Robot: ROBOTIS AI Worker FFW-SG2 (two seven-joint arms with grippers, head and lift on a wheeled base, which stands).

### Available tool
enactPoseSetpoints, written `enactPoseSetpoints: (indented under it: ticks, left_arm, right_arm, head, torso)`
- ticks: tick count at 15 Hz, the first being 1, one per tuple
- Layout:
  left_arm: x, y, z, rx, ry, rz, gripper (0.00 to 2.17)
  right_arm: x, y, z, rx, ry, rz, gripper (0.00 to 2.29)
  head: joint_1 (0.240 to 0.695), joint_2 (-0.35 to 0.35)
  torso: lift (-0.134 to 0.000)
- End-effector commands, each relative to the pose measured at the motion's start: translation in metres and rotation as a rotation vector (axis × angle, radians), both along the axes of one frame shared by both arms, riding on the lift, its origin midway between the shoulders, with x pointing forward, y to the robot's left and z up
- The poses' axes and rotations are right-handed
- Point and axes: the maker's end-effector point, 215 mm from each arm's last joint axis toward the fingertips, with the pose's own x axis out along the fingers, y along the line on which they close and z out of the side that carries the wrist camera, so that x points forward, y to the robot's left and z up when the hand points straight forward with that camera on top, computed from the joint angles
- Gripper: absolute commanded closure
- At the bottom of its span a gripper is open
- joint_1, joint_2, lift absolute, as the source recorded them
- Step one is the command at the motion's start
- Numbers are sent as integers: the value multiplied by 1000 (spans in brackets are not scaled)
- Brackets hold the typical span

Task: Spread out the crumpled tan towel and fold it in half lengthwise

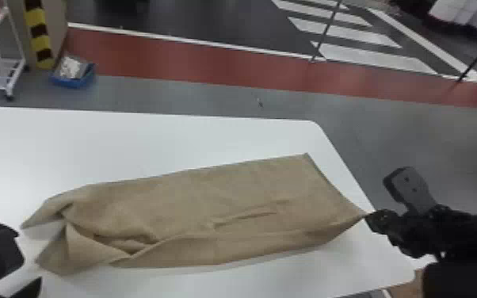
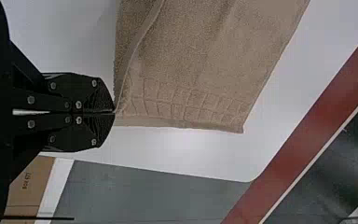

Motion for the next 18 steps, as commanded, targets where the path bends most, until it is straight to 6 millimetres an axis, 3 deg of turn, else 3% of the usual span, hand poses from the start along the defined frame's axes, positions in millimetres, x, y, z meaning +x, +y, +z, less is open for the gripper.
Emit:
enactPoseSetpoints:
  ticks: [1,7,12,13,15,17,18]
  left_arm:
    - [2,-2,-5,3,-3,-17,215]
    - [9,-17,-7,-6,-12,-61,410]
    - [7,-18,-12,-12,23,-75,498]
    - [8,-18,-12,-14,28,-78,701]
    - [9,-18,-14,-15,34,-75,765]
    - [7,-18,-19,-22,63,-63,1119]
    - [8,-13,-20,-15,69,-45,1180]
  right_arm:
    - [-1,-1,0,2,-1,-4,1166]
    - [-3,-4,2,3,-5,-14,1166]
    - [-3,-3,2,7,-7,-16,1166]
    - [-3,-4,2,5,-7,-17,1166]
    - [-5,-5,1,8,-7,-23,1166]
    - [-6,-4,2,9,-10,-22,1166]
    - [-6,-3,1,10,-8,-23,1166]
  head:
    - [695,-350]
    - [695,-350]
    - [695,-350]
    - [695,-350]
    - [695,-350]
    - [695,-350]
    - [695,-350]
  torso:
    - [-123]
    - [-123]
    - [-123]
    - [-123]
    - [-123]
    - [-123]
    - [-123]
